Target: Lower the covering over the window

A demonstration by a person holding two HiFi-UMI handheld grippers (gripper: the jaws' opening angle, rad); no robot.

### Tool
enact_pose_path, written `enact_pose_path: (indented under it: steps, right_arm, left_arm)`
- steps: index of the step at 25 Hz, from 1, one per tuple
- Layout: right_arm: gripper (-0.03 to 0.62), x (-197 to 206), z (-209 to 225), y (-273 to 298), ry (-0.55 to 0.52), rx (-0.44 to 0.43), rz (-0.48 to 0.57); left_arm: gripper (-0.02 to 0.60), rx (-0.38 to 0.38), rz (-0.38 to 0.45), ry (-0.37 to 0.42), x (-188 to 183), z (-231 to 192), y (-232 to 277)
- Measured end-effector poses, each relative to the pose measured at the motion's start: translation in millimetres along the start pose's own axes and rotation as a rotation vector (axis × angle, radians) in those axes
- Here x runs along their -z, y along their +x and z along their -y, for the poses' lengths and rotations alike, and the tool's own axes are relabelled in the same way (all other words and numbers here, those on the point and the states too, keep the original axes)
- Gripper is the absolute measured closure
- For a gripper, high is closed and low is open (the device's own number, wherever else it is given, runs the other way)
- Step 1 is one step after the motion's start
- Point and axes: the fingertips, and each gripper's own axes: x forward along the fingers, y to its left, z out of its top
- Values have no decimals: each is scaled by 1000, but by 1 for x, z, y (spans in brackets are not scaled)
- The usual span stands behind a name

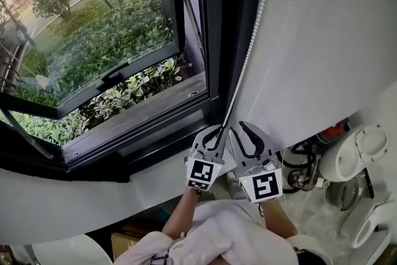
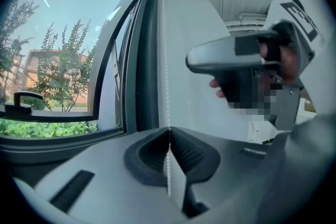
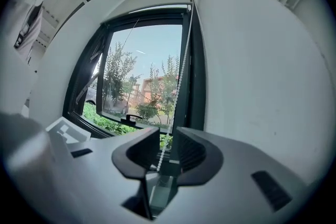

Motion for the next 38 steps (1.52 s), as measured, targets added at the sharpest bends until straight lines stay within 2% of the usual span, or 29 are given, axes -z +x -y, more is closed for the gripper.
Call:
enact_pose_path:
  steps: [7,12,13,15,17,25,38]
  right_arm:
    - [487,-37,-4,12,-13,-39,67]
    - [488,-48,-2,22,-24,-66,91]
    - [497,-50,-3,24,-17,-73,98]
    - [592,-53,-4,24,3,-90,107]
    - [597,-53,-7,22,32,-109,114]
    - [599,-44,-19,16,64,-135,138]
    - [599,15,-30,11,112,-147,62]
  left_arm:
    - [561,24,10,-7,3,8,-16]
    - [561,36,14,-6,2,15,-23]
    - [563,38,15,-6,2,16,-24]
    - [561,42,19,-7,2,19,-25]
    - [561,46,20,-7,2,21,-25]
    - [561,54,23,-27,14,26,-27]
    - [561,79,-97,-33,74,34,-32]
